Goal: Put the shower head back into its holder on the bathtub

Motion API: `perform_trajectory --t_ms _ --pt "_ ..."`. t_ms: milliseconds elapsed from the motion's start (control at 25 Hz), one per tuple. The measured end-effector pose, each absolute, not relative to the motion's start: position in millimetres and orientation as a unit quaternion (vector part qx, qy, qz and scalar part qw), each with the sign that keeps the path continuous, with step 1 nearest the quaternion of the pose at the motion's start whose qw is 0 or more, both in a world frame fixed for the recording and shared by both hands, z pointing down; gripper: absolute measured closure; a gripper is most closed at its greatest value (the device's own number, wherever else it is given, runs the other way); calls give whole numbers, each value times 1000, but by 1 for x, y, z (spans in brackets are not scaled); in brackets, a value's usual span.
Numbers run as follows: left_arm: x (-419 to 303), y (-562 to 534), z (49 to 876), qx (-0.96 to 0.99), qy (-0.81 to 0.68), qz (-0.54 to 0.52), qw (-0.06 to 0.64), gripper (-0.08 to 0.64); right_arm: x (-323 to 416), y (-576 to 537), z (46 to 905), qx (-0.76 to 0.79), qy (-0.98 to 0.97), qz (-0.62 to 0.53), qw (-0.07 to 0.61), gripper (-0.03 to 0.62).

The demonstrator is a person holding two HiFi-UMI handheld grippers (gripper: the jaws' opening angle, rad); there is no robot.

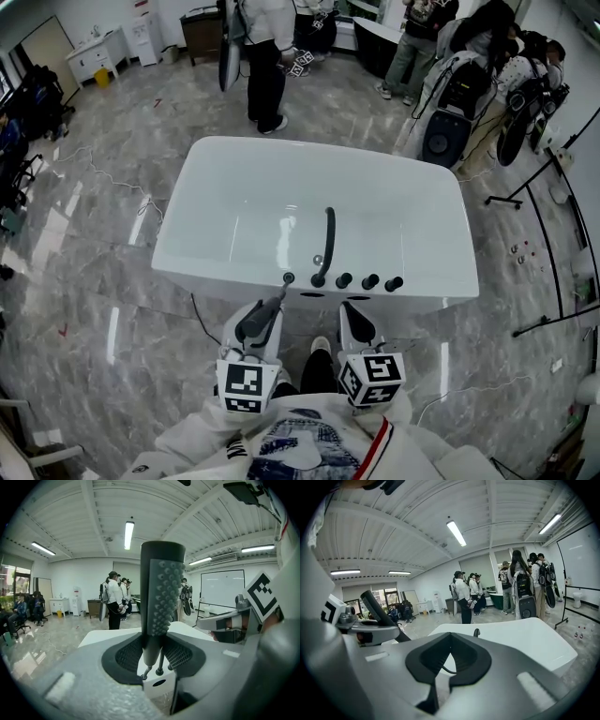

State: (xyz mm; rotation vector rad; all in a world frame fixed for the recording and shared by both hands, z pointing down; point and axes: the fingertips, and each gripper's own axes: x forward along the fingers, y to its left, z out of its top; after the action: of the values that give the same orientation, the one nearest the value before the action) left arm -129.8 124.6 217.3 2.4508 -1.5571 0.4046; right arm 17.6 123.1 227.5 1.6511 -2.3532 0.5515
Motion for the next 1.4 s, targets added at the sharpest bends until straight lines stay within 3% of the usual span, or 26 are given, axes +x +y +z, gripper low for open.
perform_trajectory --t_ms 1400 --pt "-89 -2 239 771 -597 162 147 419 73 -27 258 487 -838 222 107 588"
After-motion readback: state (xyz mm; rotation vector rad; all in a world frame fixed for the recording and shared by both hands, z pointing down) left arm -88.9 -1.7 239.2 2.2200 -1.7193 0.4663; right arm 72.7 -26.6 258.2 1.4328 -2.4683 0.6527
